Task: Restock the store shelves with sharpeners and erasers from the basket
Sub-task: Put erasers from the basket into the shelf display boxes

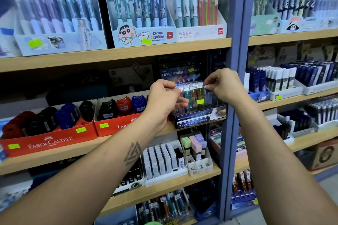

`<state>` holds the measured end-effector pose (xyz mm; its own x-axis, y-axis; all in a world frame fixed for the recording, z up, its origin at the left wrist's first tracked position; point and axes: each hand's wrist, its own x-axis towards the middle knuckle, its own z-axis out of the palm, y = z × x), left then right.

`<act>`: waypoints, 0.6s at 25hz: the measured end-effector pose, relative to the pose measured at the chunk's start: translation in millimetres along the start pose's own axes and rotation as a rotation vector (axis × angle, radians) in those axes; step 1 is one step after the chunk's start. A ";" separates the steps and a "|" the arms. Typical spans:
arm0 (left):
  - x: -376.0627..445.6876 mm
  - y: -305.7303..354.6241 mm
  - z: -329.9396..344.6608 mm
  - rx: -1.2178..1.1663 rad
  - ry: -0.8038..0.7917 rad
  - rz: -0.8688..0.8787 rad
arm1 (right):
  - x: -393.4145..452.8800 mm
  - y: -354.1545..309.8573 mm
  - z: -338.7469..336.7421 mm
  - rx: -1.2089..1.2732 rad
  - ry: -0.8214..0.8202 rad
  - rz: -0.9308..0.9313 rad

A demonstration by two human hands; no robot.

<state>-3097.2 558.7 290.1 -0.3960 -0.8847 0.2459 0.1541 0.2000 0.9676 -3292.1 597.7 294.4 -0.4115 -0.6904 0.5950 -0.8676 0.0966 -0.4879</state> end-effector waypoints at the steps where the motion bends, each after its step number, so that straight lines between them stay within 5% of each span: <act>1: -0.9 1.0 -1.8 -0.004 0.001 0.003 | 0.2 0.1 1.4 -0.024 -0.002 -0.005; 9: -35.2 9.7 -53.5 0.088 0.015 0.044 | -38.0 -67.6 15.3 -0.042 0.244 -0.092; 12: -63.6 -4.9 -84.9 0.230 -0.001 0.015 | -88.8 -129.8 55.7 0.085 0.129 -0.219; 15: -91.2 -44.2 -132.2 0.448 0.016 -0.170 | -149.0 -159.6 110.8 0.030 -0.162 -0.222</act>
<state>-2948.2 574.9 217.4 -0.3670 -0.9264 0.0848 -0.3181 0.2106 0.9244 -3061.4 605.7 212.8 -0.1600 -0.7982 0.5808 -0.9220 -0.0894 -0.3768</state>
